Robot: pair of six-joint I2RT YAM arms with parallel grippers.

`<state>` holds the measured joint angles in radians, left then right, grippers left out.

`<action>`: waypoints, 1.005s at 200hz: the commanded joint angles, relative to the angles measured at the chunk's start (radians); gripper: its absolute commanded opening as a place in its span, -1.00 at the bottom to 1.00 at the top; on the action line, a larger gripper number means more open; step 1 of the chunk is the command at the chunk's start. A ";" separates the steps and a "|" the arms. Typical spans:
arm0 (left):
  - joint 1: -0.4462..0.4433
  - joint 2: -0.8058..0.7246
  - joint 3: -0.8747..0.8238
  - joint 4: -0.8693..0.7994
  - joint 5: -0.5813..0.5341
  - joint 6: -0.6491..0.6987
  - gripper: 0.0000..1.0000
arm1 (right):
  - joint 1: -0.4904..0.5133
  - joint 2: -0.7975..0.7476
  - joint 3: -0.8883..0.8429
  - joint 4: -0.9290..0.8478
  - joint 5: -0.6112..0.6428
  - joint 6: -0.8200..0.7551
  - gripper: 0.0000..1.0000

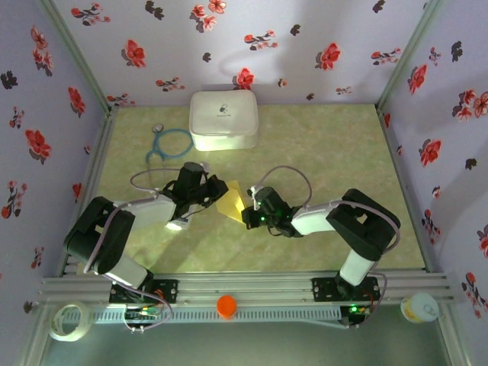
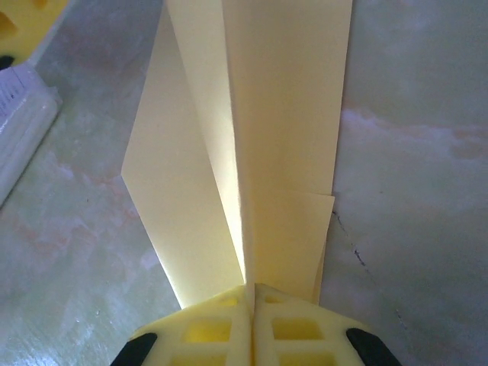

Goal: Fold a paper plane with a square sheet of paper (pick it up from the middle)
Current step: Fourth fold the wing at the center of the table.

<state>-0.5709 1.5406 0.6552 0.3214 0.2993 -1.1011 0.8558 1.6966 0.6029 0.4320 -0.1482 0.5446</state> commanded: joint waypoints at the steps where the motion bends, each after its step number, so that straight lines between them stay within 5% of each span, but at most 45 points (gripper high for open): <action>1: 0.006 0.021 0.004 0.021 0.021 0.004 -1.00 | -0.011 0.026 -0.028 -0.018 -0.030 0.041 -0.82; 77: -0.008 0.128 0.049 0.108 0.113 -0.007 -1.00 | -0.041 0.044 -0.042 0.025 -0.086 0.086 -0.81; 201: -0.009 0.224 0.081 0.119 0.103 -0.004 -1.00 | -0.098 0.116 0.016 -0.054 -0.213 0.159 -0.80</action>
<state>-0.5743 1.7405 0.7097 0.4129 0.3939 -1.1015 0.7662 1.7359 0.6079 0.4747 -0.3599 0.6834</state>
